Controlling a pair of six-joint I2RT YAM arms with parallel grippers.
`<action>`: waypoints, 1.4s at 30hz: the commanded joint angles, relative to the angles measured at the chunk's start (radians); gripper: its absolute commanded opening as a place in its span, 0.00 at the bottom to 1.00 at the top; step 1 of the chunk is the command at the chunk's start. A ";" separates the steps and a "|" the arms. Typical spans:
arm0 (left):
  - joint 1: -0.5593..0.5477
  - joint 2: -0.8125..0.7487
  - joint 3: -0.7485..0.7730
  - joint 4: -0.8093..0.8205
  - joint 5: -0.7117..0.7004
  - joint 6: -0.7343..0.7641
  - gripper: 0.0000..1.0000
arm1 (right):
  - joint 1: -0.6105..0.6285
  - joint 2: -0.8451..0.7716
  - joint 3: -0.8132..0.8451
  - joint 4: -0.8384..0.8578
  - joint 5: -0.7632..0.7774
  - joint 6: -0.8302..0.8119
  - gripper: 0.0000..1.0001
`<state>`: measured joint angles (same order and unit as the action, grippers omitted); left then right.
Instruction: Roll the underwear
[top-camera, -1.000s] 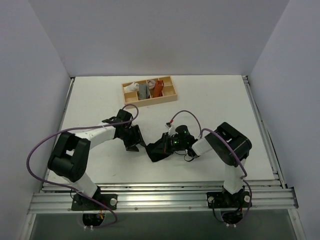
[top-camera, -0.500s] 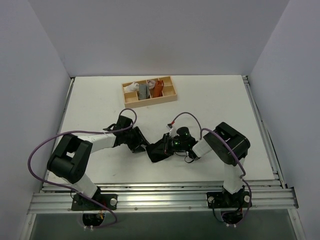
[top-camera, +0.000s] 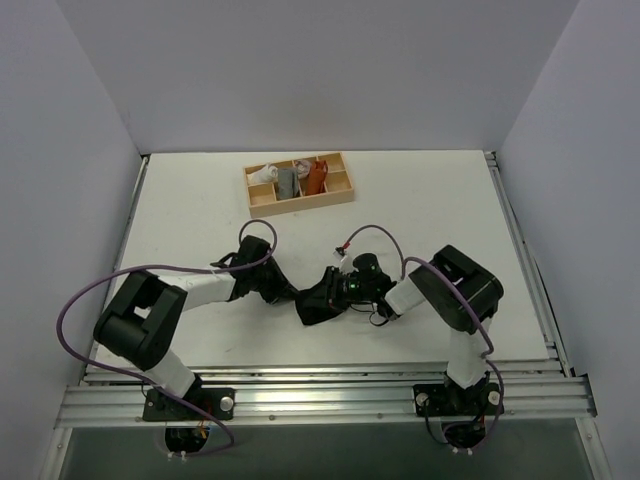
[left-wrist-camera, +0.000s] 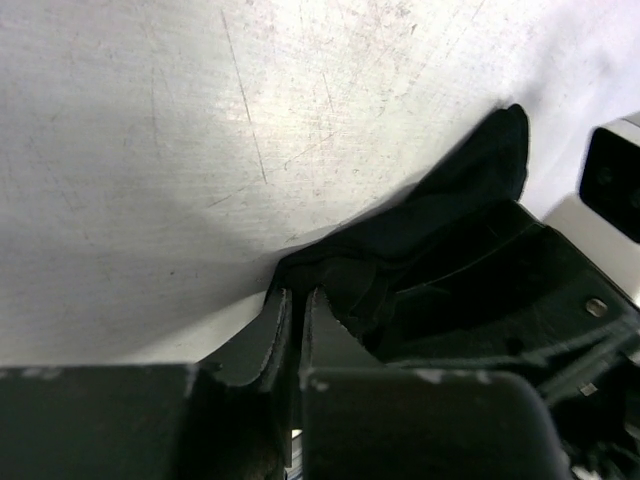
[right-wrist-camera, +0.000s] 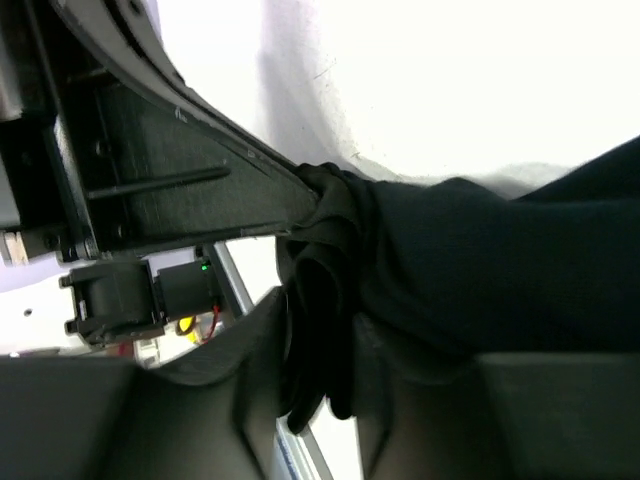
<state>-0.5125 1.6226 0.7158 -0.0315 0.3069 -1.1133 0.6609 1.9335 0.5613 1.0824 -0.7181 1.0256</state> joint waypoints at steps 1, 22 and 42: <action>-0.043 -0.013 0.036 -0.158 -0.124 0.029 0.02 | 0.009 -0.060 0.021 -0.422 0.156 -0.137 0.30; -0.096 0.059 0.336 -0.617 -0.276 -0.003 0.02 | 0.508 -0.438 0.296 -1.049 1.046 -0.372 0.43; -0.109 0.103 0.329 -0.647 -0.253 -0.020 0.02 | 0.635 -0.146 0.511 -1.065 1.236 -0.544 0.47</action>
<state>-0.6083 1.7008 1.0344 -0.6243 0.0608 -1.1229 1.2903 1.7729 1.0252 0.0486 0.4328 0.5186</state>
